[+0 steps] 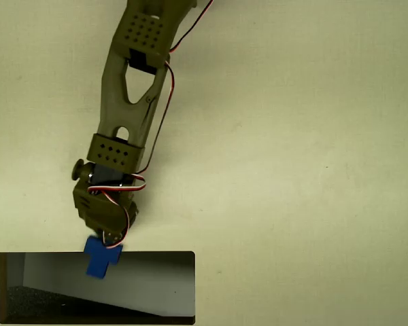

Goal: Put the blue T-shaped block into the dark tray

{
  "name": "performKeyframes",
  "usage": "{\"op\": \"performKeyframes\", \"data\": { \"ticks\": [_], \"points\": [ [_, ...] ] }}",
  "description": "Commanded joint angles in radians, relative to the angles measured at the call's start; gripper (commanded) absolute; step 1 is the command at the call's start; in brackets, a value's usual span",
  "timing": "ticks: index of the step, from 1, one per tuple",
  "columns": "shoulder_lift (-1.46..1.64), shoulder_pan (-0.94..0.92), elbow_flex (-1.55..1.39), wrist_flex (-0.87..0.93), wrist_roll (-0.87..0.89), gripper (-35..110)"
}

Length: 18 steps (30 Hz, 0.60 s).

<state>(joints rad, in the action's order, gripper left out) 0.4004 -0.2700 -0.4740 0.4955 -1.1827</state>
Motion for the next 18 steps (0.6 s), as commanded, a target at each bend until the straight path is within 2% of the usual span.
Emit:
{"op": "performKeyframes", "data": {
  "ticks": [1, 5, 9, 14, 18],
  "points": [
    [0.021, -0.034, 0.017, -0.342, 0.110, 0],
    [0.025, -0.049, 0.011, -0.354, 0.163, 0],
    [0.026, -0.051, -0.084, -0.400, 0.054, 0],
    [-0.072, -0.038, -0.186, -0.749, -0.138, 0],
    [-0.198, -0.008, -0.141, -0.919, -0.250, 0]
  ]
}}
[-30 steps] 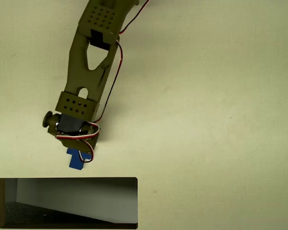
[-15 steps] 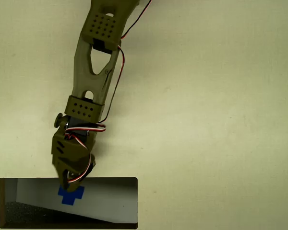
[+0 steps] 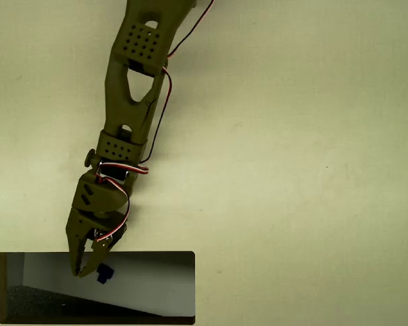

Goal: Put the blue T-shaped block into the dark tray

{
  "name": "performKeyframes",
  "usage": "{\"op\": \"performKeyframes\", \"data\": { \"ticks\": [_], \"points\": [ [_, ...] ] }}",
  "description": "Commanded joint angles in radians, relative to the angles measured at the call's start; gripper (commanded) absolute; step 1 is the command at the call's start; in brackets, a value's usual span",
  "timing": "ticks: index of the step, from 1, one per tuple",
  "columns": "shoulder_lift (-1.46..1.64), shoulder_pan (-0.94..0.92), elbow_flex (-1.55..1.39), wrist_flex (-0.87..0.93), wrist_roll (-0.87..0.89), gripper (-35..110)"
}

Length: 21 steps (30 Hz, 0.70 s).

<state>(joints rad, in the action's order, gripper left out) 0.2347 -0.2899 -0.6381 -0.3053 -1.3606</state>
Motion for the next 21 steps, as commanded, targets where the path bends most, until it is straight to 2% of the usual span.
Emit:
{"op": "performKeyframes", "data": {
  "ticks": [1, 15, 21],
  "points": [
    [-0.057, 0.020, 0.044, -0.130, -0.084, 0],
    [-0.281, 0.196, 0.192, -0.341, -0.135, 0],
    [-0.351, 0.284, 0.282, -0.354, -0.187, 0]
  ]
}}
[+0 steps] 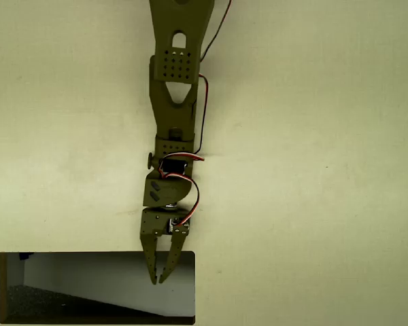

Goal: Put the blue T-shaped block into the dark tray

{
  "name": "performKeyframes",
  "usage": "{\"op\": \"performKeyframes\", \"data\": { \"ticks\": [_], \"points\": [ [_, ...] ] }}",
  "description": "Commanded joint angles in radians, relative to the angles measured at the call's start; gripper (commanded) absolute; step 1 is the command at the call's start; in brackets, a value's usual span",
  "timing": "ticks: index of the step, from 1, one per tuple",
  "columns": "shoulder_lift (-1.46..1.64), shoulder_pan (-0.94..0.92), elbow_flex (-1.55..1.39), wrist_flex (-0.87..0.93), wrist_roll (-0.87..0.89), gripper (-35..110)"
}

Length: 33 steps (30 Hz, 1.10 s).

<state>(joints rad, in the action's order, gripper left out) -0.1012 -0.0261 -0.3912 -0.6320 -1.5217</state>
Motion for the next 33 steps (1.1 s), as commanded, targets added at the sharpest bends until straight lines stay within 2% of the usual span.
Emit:
{"op": "performKeyframes", "data": {
  "ticks": [1, 6, 8, 33],
  "points": [
    [-0.020, 0.026, 0.043, -0.028, -0.028, 0],
    [-0.054, 0.046, 0.092, -0.037, -0.037, 0],
    [-0.054, 0.051, 0.092, -0.029, -0.094, 0],
    [-0.054, 0.052, 0.089, -0.029, -0.092, 0]
  ]
}}
